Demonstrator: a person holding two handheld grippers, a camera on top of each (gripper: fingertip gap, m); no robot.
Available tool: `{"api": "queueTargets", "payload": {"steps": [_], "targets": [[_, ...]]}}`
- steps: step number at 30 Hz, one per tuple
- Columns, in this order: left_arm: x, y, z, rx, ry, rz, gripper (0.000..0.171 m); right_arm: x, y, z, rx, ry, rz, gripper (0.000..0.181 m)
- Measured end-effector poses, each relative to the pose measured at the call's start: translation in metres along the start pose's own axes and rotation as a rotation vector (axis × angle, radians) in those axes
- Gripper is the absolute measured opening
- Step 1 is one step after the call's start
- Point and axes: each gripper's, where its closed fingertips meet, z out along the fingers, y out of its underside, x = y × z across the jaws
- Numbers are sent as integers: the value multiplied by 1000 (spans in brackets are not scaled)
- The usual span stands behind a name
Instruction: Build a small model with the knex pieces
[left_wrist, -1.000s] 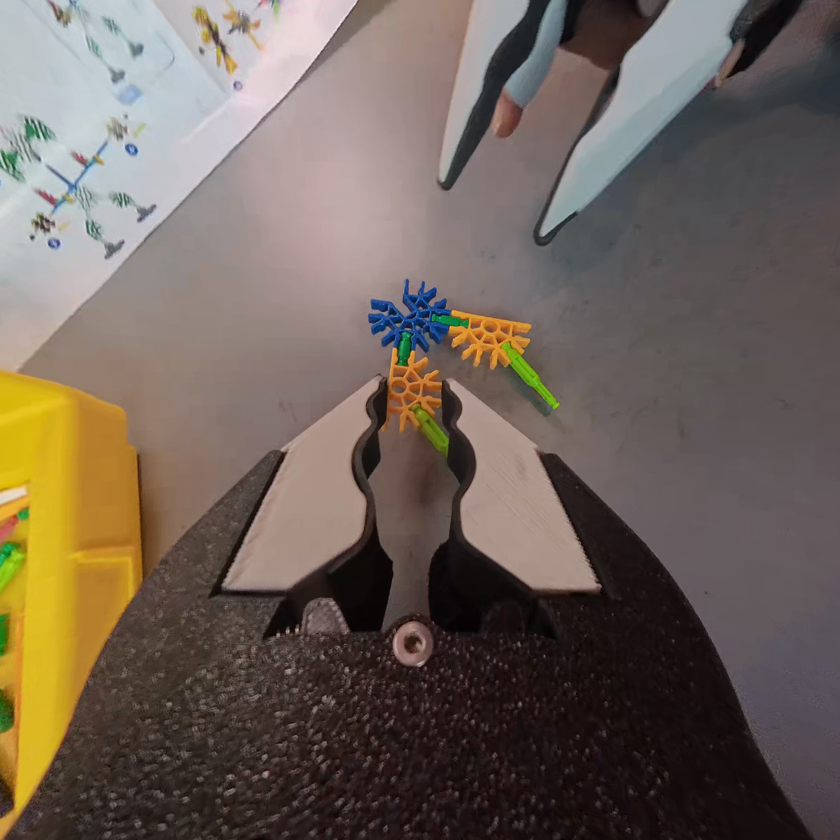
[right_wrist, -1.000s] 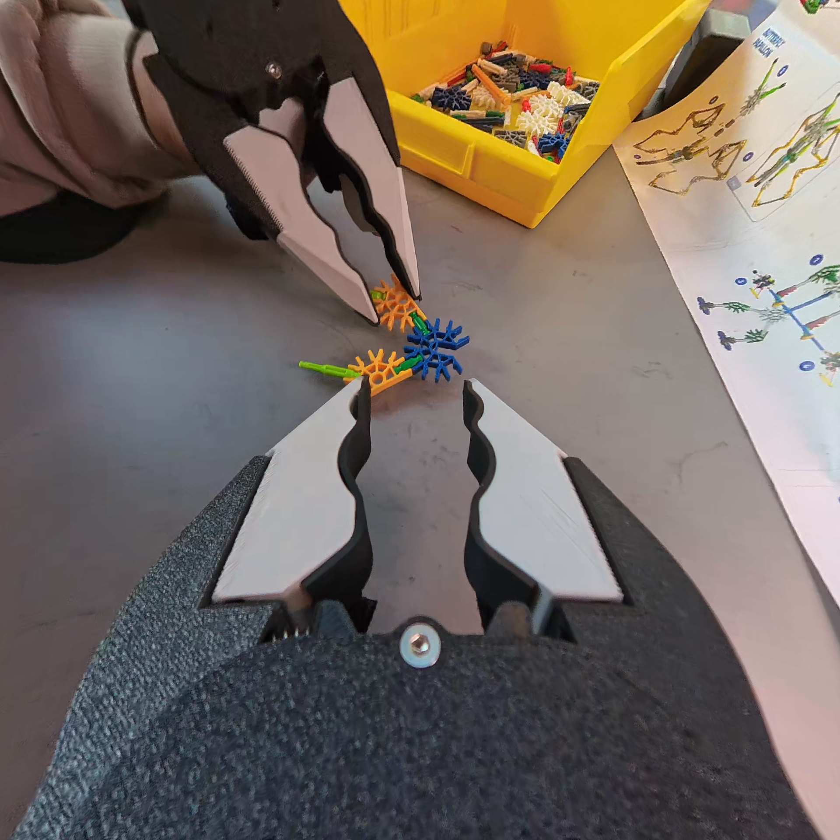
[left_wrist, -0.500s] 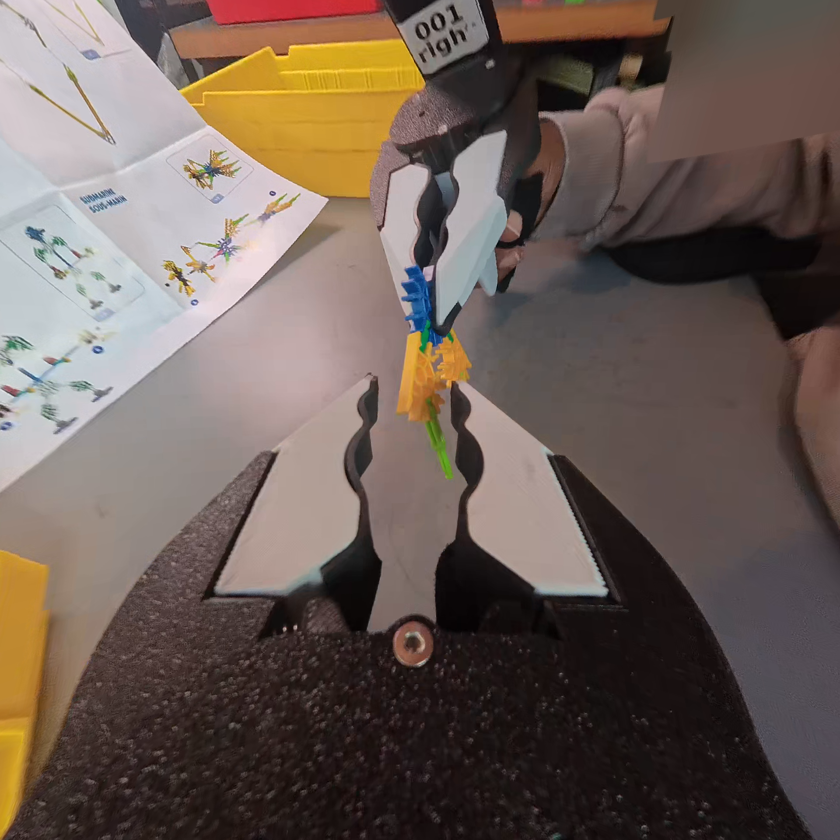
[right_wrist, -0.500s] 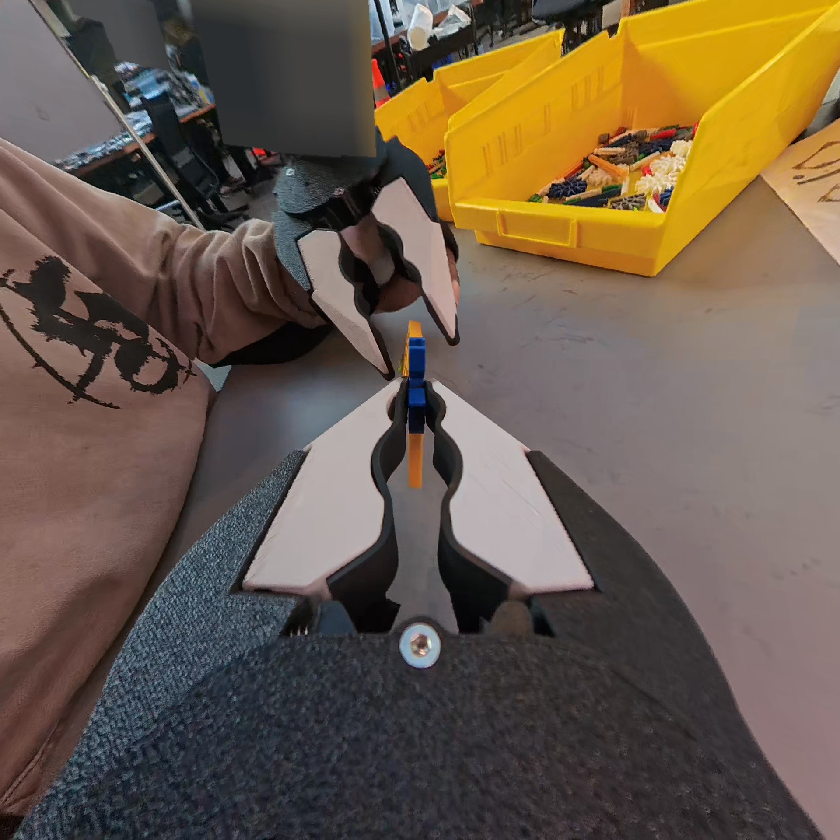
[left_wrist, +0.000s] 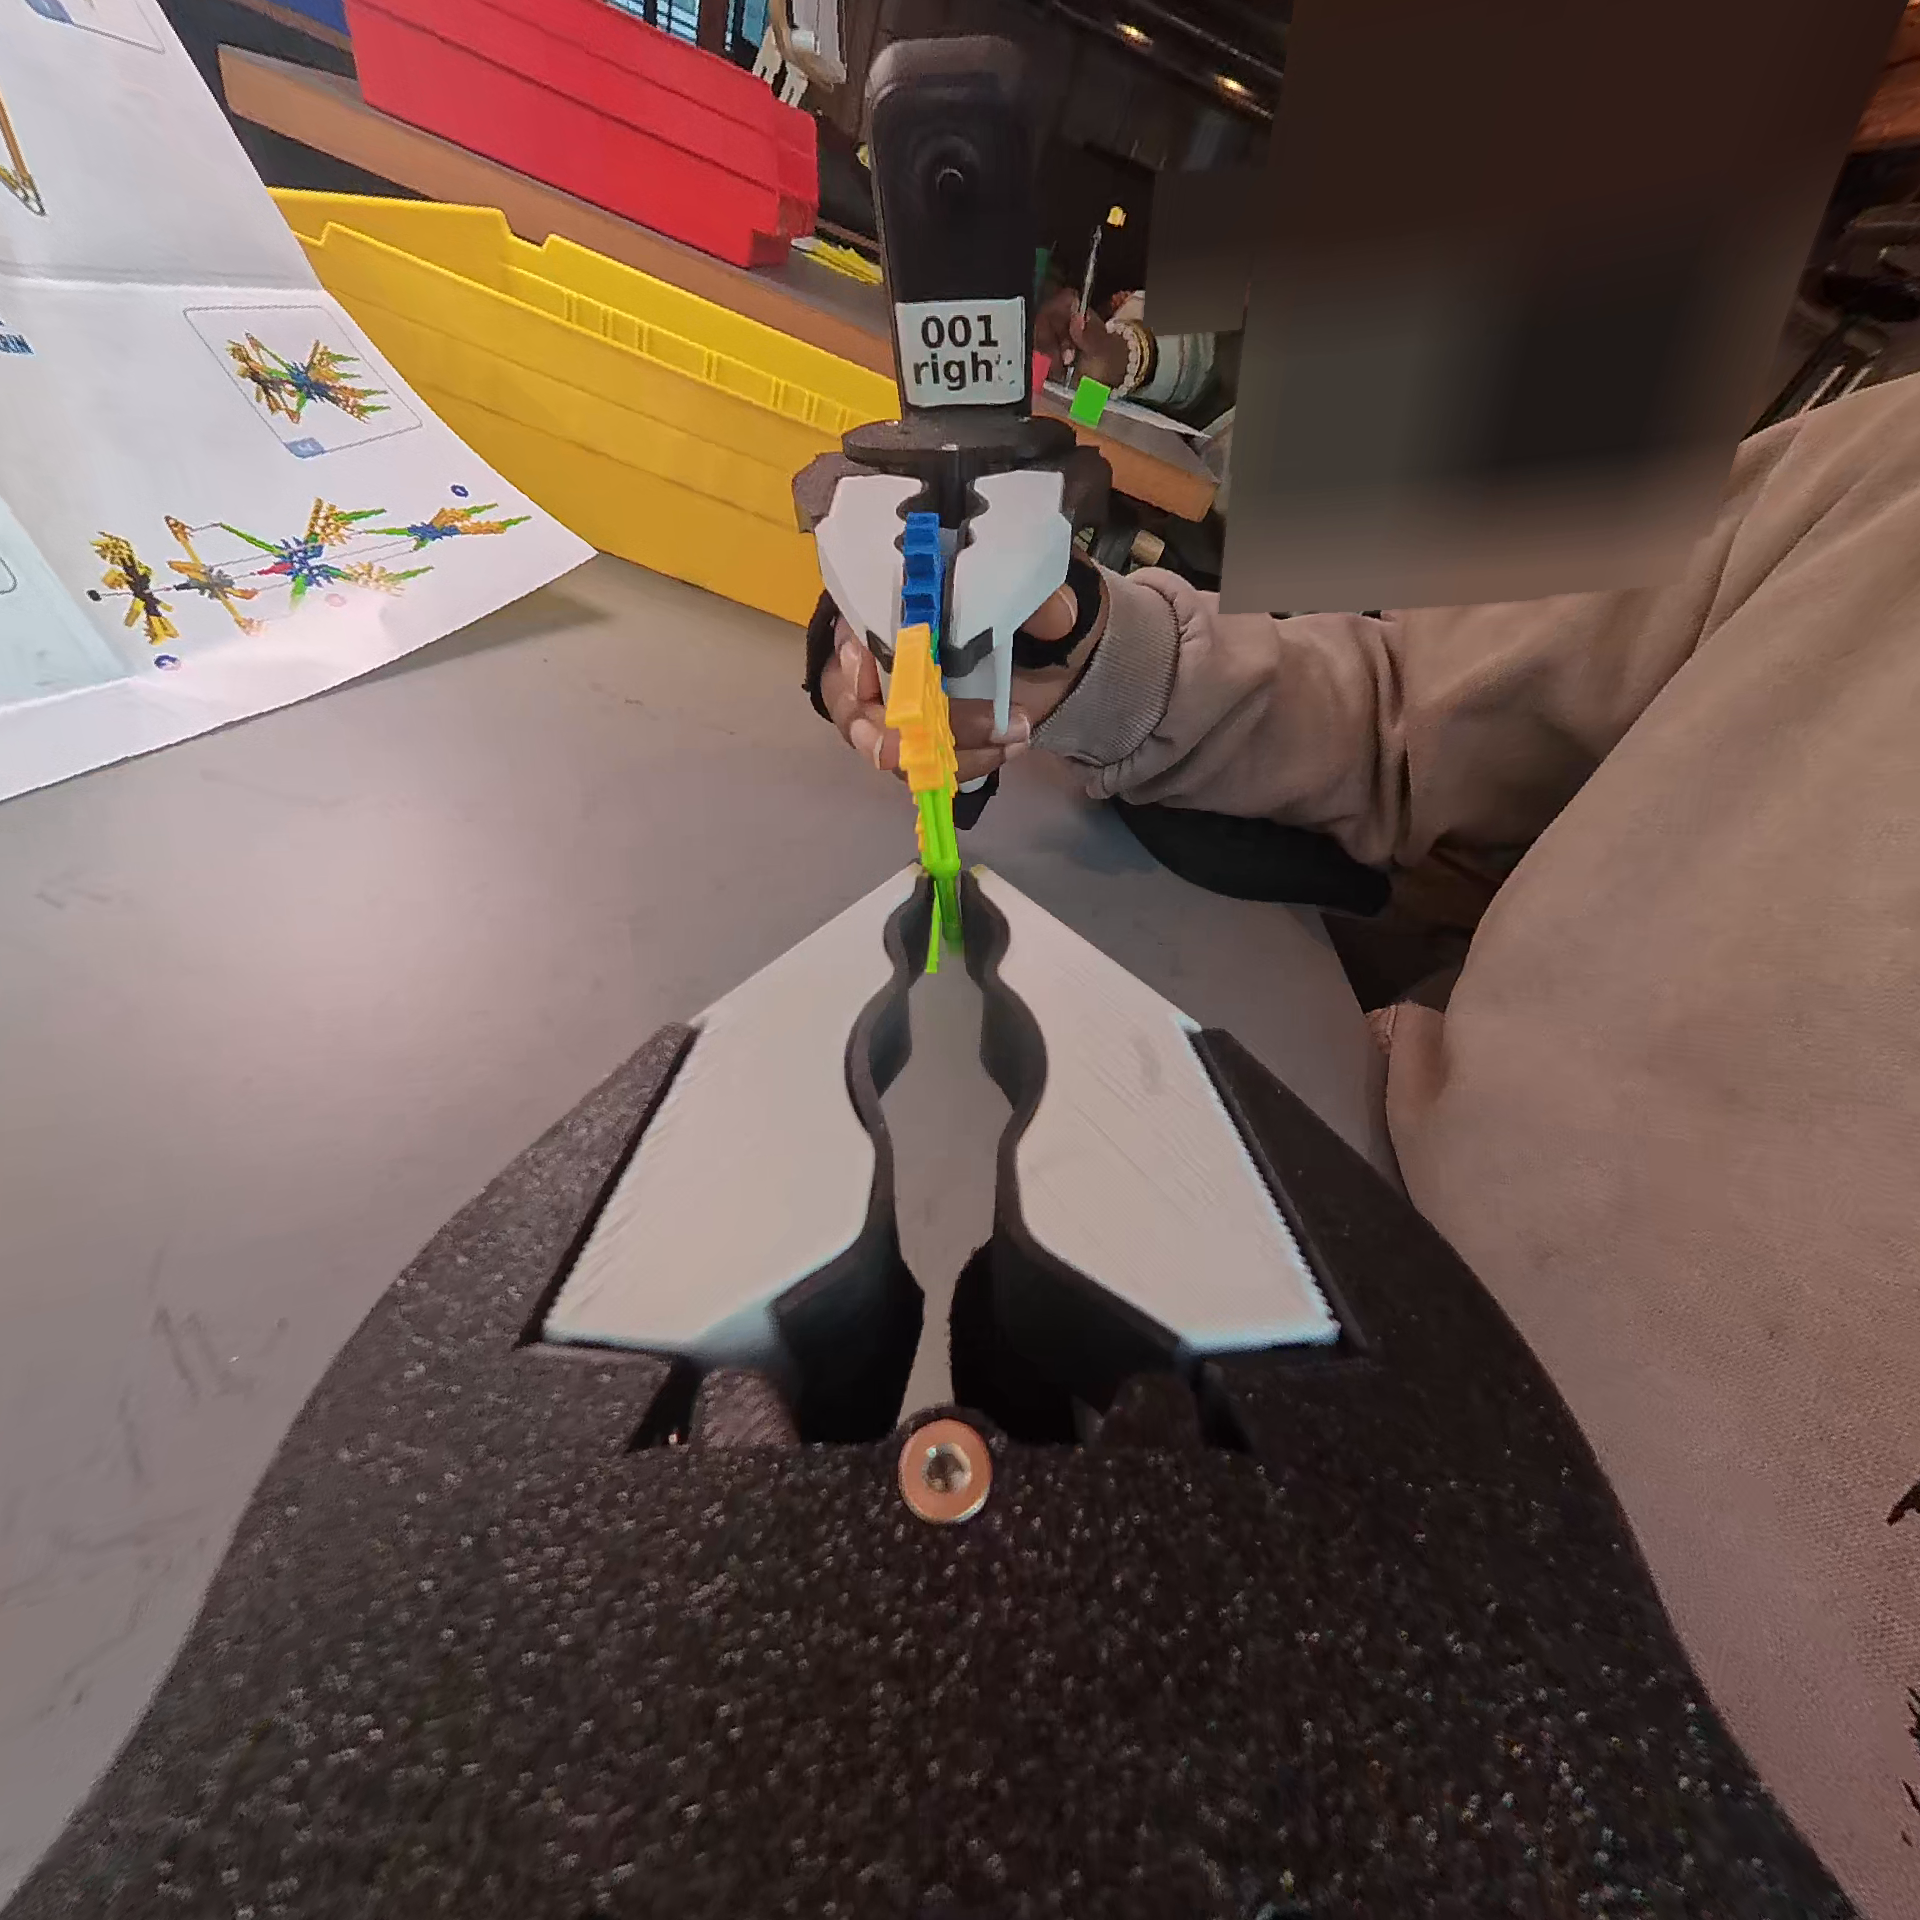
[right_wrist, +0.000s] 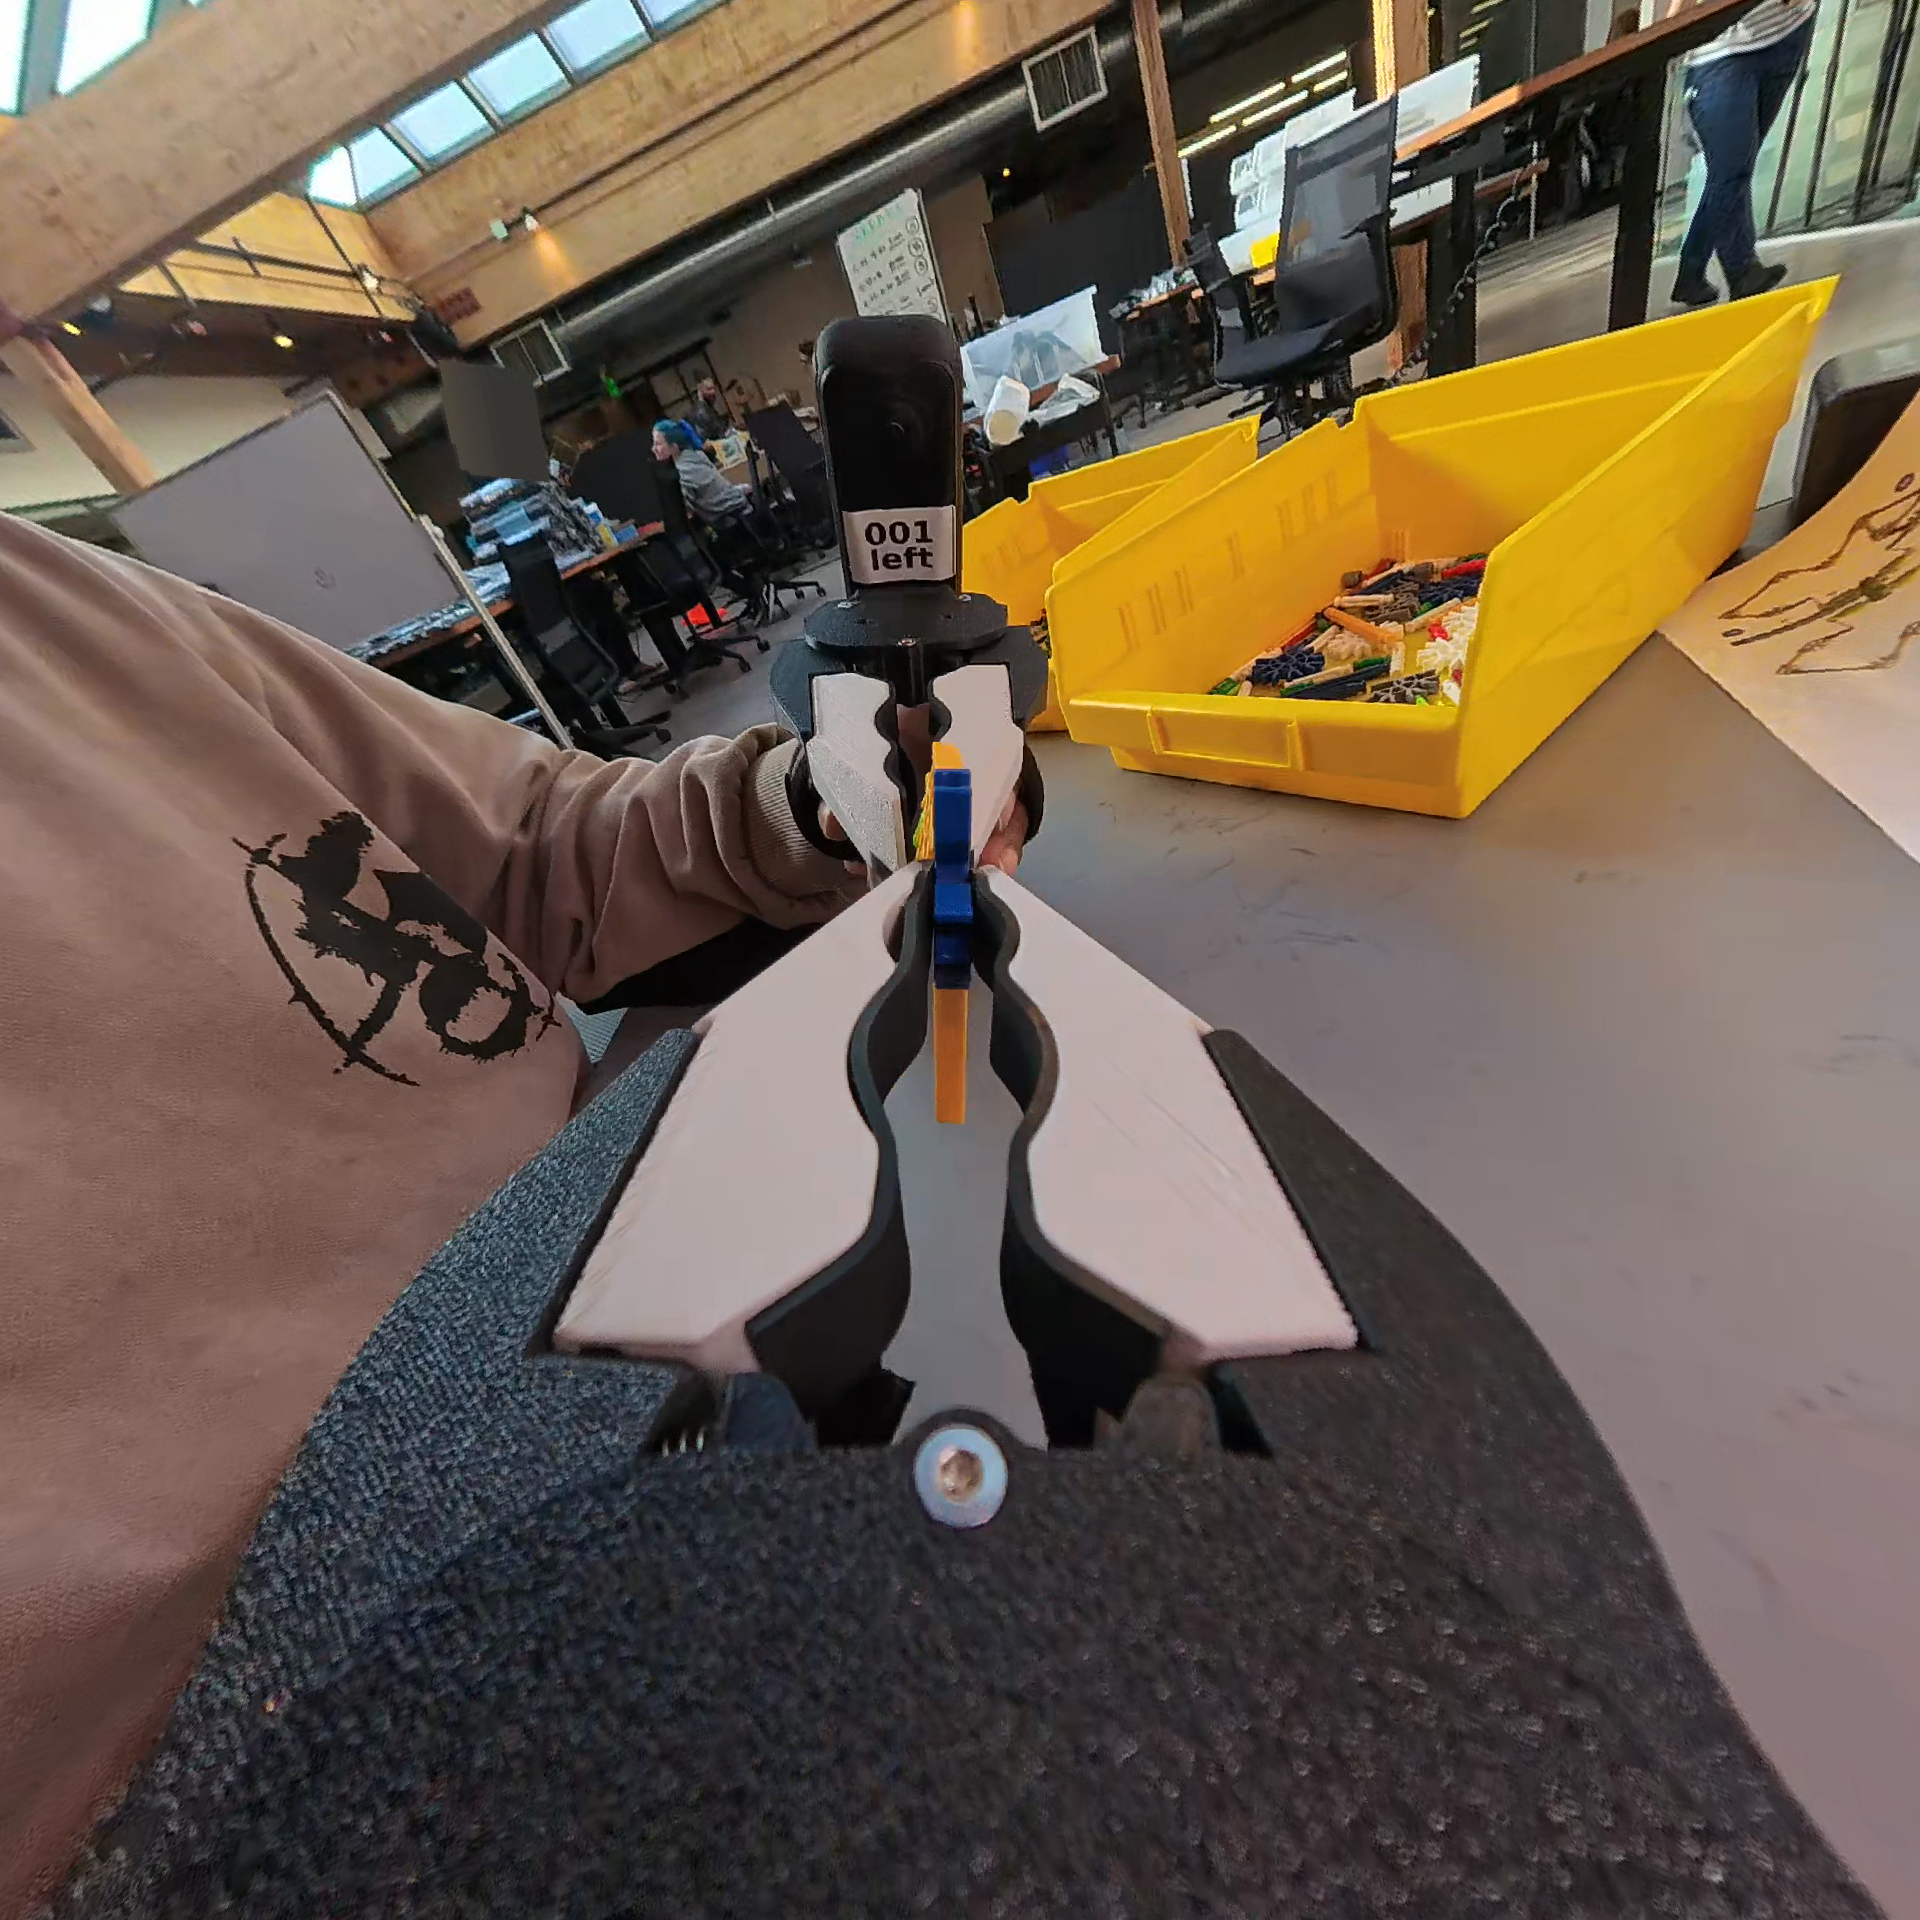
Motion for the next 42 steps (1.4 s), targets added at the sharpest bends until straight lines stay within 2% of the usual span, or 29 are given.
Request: {"api": "queueTargets", "payload": {"steps": [4,7,9,10,13,17,20,22,24,29,34,36,37,39,40,42], "targets": [[-2,4,-1,-35,-22,33,2,-4,7,1,-53,-18,-20,6],[0,14,4,-106,-38,83,2,-7,16,2,-131,-5,-94,26],[1,21,8,-140,-37,96,2,-11,21,6,-176,5,-157,29],[2,23,10,-151,-34,95,2,-12,25,9,-199,14,-185,28],[3,27,13,-165,-19,82,2,-8,38,15,-268,59,-252,7],[1,22,11,-133,-13,41,4,-8,36,16,-252,60,-249,4],[3,16,10,-91,14,-4,15,-5,33,16,-234,71,-218,4],[-2,13,10,-66,-10,-21,5,-5,32,16,-218,55,-176,4],[-7,11,10,-42,-35,-64,4,0,31,16,-204,76,-158,4],[-38,12,10,23,-186,-197,6,24,31,19,-236,297,-283,3],[-60,9,9,70,-364,-243,7,47,28,20,-265,544,-419,5],[-61,7,11,81,-383,-240,6,52,24,20,-263,610,-445,5],[-53,6,19,81,-343,-236,2,54,20,21,-250,650,-462,3],[-39,7,38,35,-351,-180,1,68,26,19,-342,751,-543,3],[-43,0,35,27,-398,-117,2,71,24,18,-334,747,-552,2],[-52,-17,23,80,-398,-124,2,69,12,14,-245,706,-444,2]]}}
